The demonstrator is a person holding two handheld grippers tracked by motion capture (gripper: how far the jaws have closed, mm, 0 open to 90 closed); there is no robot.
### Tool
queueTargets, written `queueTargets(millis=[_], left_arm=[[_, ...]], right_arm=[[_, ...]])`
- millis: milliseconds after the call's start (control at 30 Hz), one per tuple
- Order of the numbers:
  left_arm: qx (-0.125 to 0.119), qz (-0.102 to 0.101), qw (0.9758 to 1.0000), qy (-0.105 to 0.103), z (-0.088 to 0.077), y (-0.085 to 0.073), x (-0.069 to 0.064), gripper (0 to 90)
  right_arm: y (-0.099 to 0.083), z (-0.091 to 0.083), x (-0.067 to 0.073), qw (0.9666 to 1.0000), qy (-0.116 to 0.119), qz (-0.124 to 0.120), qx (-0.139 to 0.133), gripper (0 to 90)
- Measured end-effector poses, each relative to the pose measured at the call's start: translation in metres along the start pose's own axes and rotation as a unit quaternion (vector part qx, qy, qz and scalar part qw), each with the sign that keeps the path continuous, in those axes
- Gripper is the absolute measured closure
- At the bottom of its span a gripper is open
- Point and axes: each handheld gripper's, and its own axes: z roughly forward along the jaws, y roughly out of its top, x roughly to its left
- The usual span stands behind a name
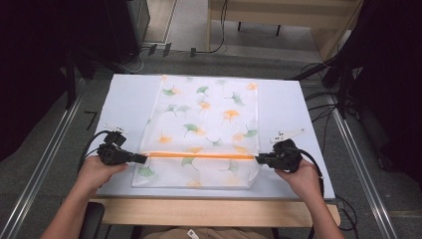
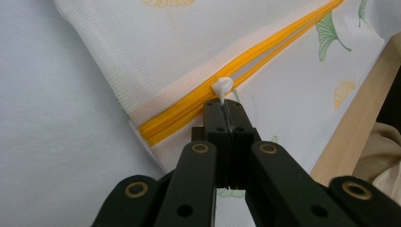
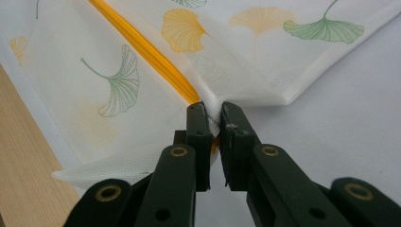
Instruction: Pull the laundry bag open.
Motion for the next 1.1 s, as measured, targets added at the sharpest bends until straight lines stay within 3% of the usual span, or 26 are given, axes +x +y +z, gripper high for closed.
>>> queueTargets(millis=[633,833,1100], left_arm=[[-0.001,-0.005,1.0,0.003,-0.005,-0.003,0.006,90.0],[-0.007,-0.036,0.9992,0.019,-0.018,-0.015,0.022,90.0],[-0.006,-0.033,0.9993,0.016,-0.017,-0.016,0.021,90.0]], right_arm=[[0.0,0.0,0.0,1.0,0.001,0.005,0.003,85.1],[-0.002,0.0,-0.003,0.9999,-0.004,0.007,0.005,85.1],[-0.001,0.002,-0.003,0.9999,-0.004,0.007,0.011,85.1]])
